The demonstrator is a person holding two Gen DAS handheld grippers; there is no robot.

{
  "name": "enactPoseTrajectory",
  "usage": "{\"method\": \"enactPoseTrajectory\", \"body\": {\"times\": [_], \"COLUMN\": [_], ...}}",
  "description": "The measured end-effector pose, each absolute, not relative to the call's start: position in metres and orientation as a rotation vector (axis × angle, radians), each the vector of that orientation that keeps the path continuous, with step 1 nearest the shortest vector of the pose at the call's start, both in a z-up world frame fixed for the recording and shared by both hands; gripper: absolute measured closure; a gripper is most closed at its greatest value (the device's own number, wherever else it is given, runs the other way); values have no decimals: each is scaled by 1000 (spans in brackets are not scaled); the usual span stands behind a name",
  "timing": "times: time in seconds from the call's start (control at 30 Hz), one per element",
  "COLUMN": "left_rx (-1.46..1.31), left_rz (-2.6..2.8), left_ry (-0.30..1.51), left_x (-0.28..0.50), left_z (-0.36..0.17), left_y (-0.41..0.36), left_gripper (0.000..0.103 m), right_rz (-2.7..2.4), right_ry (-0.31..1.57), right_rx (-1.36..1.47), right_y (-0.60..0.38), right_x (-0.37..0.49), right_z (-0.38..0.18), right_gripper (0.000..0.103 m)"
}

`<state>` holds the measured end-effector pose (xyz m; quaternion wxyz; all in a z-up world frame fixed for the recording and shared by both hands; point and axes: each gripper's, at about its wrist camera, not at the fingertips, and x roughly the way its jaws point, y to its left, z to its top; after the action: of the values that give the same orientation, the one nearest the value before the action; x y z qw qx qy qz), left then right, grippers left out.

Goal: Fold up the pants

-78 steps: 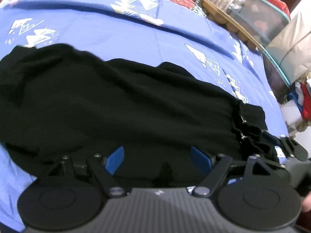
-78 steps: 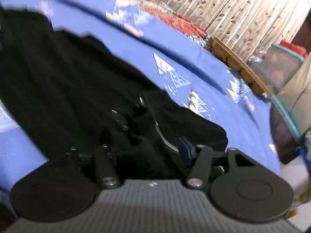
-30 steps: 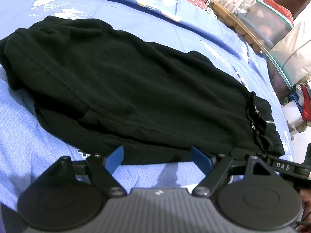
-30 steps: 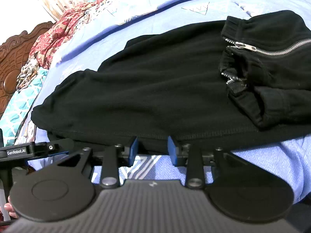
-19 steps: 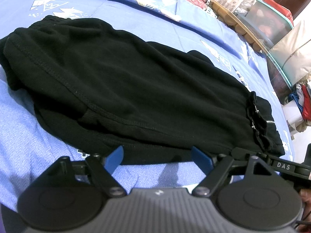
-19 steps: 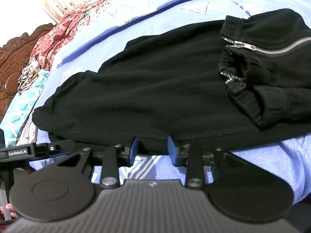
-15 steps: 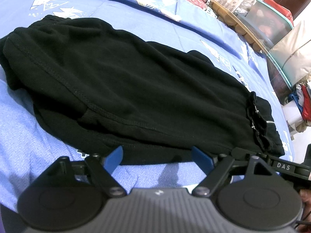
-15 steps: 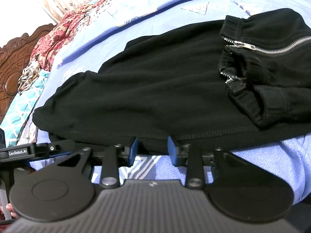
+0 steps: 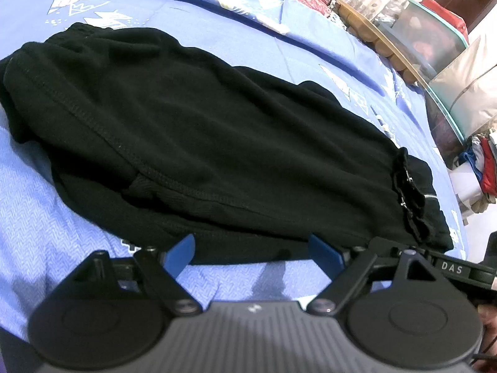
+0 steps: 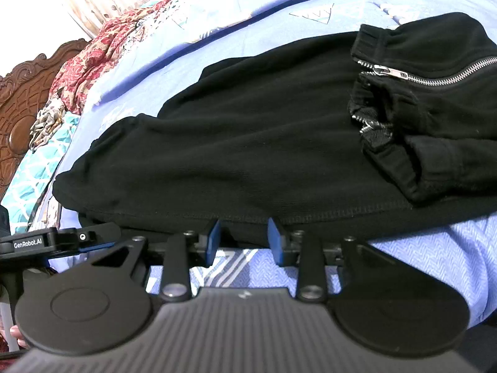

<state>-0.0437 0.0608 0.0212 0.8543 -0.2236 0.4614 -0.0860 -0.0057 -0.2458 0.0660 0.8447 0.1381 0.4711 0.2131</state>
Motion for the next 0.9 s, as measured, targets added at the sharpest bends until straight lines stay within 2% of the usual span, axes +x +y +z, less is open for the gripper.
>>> {"method": "enactPoseTrajectory", "body": {"times": [0.9], "left_rx": [-465], "left_rz": [-181], "left_ry": [974], "left_x": [-42], "left_z": [22], "left_y": [61], "left_gripper": [20], "right_rz": [452], "right_ry": [994], "right_rx": [298], "right_y": [-247], "right_x": [-5], "right_z": [68], "right_gripper": [66]}}
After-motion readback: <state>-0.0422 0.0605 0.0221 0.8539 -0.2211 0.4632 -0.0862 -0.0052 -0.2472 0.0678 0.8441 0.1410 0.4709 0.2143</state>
